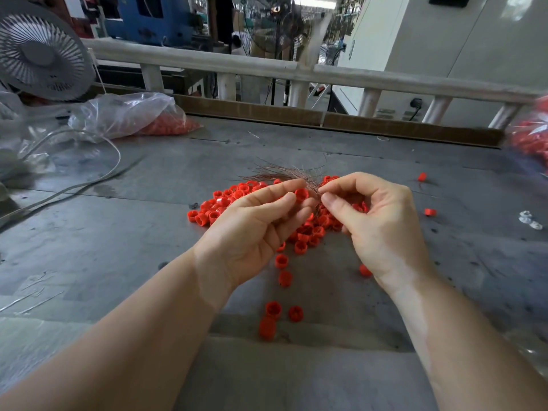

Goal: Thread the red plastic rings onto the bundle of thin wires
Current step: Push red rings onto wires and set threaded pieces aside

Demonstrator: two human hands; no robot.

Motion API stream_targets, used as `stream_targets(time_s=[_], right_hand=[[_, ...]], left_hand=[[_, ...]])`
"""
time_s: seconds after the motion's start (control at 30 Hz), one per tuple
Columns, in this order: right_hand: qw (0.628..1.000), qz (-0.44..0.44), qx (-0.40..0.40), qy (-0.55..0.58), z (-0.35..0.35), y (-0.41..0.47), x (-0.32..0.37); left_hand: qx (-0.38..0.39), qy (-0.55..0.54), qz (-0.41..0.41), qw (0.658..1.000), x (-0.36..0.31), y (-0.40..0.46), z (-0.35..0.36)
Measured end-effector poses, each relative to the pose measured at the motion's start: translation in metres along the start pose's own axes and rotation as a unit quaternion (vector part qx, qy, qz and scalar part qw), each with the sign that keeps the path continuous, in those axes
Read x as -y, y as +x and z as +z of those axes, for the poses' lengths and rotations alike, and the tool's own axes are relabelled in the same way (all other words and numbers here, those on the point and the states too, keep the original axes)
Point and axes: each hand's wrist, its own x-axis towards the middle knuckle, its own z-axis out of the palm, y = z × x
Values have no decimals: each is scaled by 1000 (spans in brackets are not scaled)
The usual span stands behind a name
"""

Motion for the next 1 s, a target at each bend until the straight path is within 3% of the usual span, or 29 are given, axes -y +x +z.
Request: stream_targets(time_s=[0.57, 1.0], right_hand=[[999, 31, -5, 18, 1, 0, -2], [999, 6, -29, -39, -1, 1, 2]], left_hand=[[15, -7, -11, 1000, 0, -1, 0], [17, 4, -20, 1000, 1, -2, 0]])
